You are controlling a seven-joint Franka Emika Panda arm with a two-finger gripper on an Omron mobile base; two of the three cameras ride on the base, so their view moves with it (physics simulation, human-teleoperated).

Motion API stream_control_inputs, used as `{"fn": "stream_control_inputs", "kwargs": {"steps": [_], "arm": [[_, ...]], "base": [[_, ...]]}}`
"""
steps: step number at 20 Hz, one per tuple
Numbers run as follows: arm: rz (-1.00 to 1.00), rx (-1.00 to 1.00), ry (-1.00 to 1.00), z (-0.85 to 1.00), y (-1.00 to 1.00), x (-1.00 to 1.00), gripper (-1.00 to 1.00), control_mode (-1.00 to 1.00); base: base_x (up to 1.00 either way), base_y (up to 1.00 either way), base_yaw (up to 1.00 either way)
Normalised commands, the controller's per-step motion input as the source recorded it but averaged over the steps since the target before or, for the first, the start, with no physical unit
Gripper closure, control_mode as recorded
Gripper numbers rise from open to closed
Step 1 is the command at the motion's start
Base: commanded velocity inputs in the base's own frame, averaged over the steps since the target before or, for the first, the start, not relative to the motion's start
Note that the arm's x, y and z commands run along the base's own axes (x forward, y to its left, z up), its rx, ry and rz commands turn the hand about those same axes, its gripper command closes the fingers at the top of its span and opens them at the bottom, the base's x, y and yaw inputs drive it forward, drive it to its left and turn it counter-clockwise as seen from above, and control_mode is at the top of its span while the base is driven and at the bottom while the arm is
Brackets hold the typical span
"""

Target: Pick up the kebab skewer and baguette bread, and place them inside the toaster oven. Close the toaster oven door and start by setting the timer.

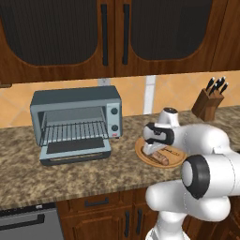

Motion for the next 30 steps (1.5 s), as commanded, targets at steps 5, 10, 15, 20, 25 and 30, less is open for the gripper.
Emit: {"fn": "stream_control_inputs", "kwargs": {"steps": [5,10,15,20,25,30], "arm": [[0.05,0.0,0.0,-0.25,0.0,0.05,-1.0,-1.0],[0.04,0.0,0.0,-0.2,0.0,0.06,-1.0,-1.0],[0.03,0.0,0.0,-0.1,0.0,0.01,-1.0,-1.0],[0.0,0.0,0.0,0.0,0.0,0.0,1.0,-1.0],[0.02,0.0,-0.02,0.52,0.0,-0.04,1.0,-1.0],[0.06,0.0,0.0,1.0,0.27,-0.13,1.0,-1.0]], "base": [[0.0,0.0,0.0],[0.0,0.0,0.0],[0.0,0.0,0.0],[0.0,0.0,0.0],[0.0,0.0,0.0],[0.0,0.0,0.0]]}}
